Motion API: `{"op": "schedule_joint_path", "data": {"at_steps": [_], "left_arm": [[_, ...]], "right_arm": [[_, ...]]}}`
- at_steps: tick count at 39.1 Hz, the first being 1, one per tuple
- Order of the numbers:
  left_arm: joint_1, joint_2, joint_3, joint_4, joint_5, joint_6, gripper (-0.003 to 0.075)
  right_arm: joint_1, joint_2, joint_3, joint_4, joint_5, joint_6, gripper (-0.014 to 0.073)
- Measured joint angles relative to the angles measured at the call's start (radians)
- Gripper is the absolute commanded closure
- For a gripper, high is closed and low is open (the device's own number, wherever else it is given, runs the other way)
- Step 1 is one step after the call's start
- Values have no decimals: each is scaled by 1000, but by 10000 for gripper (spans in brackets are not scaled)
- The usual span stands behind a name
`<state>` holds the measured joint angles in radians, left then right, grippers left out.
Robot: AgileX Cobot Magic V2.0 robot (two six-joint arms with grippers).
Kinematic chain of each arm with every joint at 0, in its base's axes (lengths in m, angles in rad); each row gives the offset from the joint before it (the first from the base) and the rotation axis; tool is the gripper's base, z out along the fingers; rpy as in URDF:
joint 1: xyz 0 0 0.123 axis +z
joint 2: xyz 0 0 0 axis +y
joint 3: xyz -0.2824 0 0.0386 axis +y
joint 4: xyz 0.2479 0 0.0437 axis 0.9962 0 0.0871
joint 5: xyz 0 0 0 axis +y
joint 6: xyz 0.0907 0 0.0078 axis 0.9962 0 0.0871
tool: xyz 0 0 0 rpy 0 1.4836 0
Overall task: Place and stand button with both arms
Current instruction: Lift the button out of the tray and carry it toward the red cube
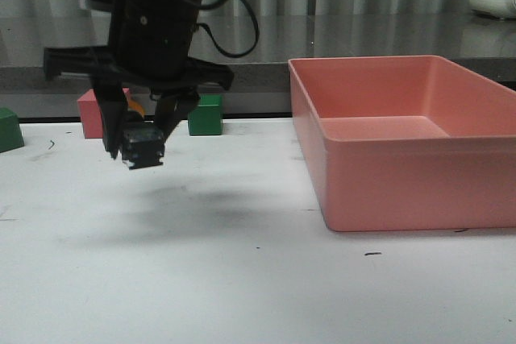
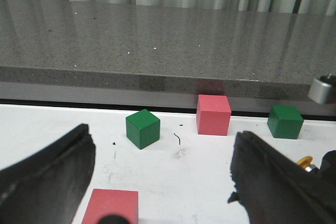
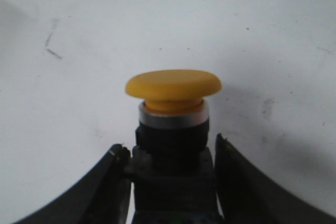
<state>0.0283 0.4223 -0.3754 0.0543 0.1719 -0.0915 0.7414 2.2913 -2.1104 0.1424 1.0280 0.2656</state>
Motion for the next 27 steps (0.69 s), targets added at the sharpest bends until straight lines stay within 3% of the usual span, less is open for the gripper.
{"op": "schedule_joint_path", "data": {"at_steps": [12, 16, 23, 27], "left_arm": [[0, 0, 0, 0, 0, 0, 209], [0, 0, 0, 0, 0, 0, 210], [0, 0, 0, 0, 0, 0, 210], [0, 0, 0, 0, 0, 0, 210]], "right_arm": [[-2, 109, 0, -42, 0, 146, 292], [-2, 114, -4, -42, -2, 156, 244], [-2, 115, -4, -42, 0, 157, 80], [-2, 113, -4, -38, 11, 157, 69]]}}
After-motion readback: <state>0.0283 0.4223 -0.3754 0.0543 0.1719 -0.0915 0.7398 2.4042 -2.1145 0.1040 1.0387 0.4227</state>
